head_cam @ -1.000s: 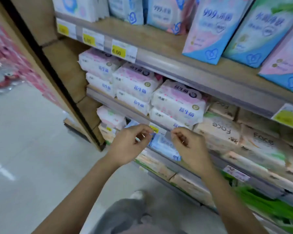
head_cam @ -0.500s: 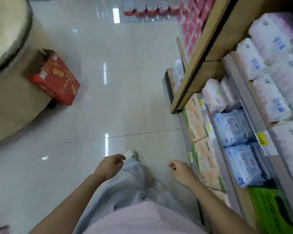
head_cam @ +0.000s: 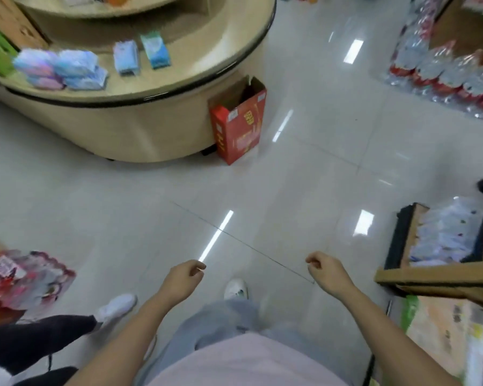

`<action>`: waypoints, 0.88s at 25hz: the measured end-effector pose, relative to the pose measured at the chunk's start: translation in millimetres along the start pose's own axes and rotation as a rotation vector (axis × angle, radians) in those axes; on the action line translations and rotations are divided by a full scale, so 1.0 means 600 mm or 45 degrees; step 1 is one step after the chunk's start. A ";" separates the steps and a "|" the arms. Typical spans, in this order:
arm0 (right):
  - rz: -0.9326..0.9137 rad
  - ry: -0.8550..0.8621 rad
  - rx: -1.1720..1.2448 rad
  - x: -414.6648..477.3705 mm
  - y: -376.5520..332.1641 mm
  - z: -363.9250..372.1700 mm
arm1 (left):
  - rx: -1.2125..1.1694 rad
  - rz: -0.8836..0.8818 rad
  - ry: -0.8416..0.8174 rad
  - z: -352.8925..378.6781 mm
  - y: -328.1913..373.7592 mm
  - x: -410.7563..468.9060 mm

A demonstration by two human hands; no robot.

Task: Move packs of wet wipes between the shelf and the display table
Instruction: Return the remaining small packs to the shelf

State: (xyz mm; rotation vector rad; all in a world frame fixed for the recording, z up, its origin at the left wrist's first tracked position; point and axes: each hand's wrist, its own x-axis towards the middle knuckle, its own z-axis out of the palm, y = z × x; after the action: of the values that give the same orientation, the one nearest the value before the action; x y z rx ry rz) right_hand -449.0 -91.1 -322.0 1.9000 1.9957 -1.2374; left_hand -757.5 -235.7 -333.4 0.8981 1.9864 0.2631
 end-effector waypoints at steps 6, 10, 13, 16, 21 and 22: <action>0.055 -0.108 -0.128 0.137 -0.097 -0.032 | -0.195 -0.003 0.073 -0.151 0.075 0.140; 0.034 -0.205 -0.234 0.262 -0.165 -0.059 | -0.327 -0.047 0.155 -0.234 0.116 0.249; -0.041 -0.239 -0.322 0.380 -0.258 -0.092 | -0.379 -0.109 0.194 -0.285 0.132 0.330; -0.171 -0.302 -0.481 0.503 -0.393 -0.129 | -0.441 -0.215 0.225 -0.348 0.152 0.398; -0.459 -0.294 -0.527 0.672 -0.661 -0.161 | -0.612 -0.323 0.328 -0.456 0.177 0.489; -0.515 -0.281 -0.509 0.695 -0.711 -0.161 | -0.648 -0.351 0.339 -0.475 0.176 0.505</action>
State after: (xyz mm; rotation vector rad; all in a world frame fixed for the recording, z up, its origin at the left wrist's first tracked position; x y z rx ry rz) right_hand -867.1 345.5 -308.3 1.1676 2.3511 -0.9668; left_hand -1033.9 92.0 -319.0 0.2711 2.1111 0.7190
